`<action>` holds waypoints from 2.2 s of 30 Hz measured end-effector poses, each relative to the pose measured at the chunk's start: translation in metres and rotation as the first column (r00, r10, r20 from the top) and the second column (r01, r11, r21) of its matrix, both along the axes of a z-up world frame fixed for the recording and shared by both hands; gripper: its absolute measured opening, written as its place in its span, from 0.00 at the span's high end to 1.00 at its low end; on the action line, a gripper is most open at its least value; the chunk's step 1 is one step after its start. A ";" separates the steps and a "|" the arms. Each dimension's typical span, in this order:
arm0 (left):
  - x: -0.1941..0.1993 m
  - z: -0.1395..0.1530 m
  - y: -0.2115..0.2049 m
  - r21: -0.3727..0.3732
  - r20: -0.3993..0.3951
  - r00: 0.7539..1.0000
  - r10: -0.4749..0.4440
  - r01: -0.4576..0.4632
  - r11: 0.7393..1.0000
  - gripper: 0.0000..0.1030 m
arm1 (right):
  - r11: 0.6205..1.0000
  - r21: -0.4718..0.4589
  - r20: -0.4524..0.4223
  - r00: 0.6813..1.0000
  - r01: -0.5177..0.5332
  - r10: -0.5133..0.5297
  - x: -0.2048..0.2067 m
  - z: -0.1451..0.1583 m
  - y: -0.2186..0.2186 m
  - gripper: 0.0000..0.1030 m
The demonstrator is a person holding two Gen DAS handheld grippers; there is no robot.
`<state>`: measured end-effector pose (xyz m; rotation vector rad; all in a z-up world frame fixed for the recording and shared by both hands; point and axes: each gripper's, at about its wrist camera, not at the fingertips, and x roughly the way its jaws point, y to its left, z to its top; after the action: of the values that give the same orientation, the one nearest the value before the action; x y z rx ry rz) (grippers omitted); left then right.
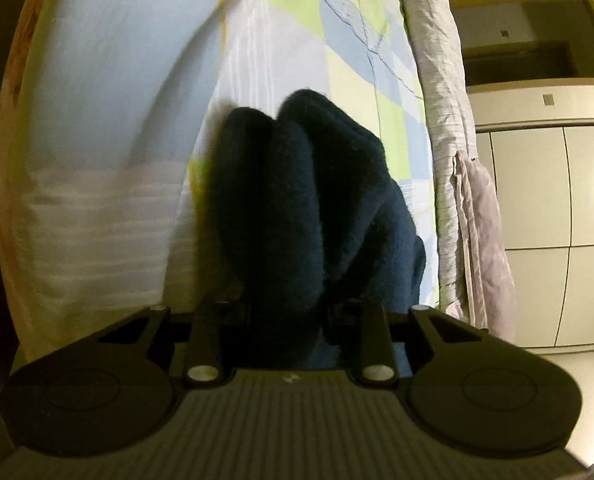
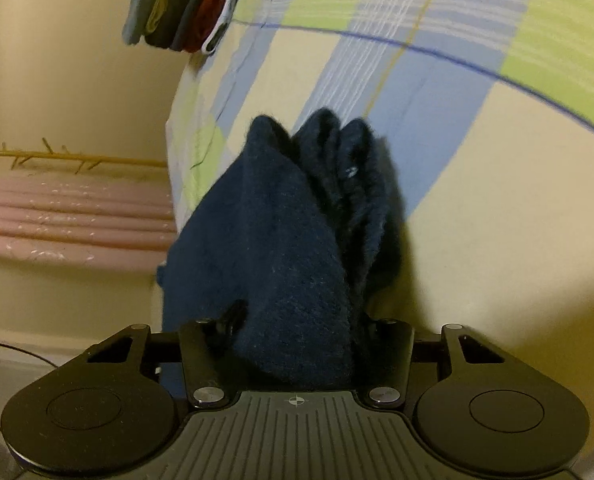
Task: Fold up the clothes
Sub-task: 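Lift the folded sweater with both grippers and carry it toward the clothes stack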
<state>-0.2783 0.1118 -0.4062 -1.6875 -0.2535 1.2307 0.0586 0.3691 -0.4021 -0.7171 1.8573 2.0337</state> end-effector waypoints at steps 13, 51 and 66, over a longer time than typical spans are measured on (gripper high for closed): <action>-0.029 0.023 0.007 0.033 0.010 0.996 -0.093 0.092 0.995 0.83 | 0.988 -0.003 0.009 0.988 0.153 -0.153 -0.003 0.038 -0.034 0.62; -0.471 0.294 0.166 0.332 -0.185 0.973 -0.138 0.194 0.923 0.83 | 0.855 -0.069 -0.286 0.811 0.515 -0.511 -0.396 0.249 -0.025 0.63; -0.557 0.322 0.398 0.388 -0.222 0.937 -0.271 0.339 0.857 0.83 | 0.755 -0.056 -0.309 0.708 0.653 -0.635 -0.491 0.274 0.127 0.63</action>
<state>-0.8357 0.5095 -0.0846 -1.1917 -0.1324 0.9790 -0.4322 0.4961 -0.1276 0.2925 1.8311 1.7589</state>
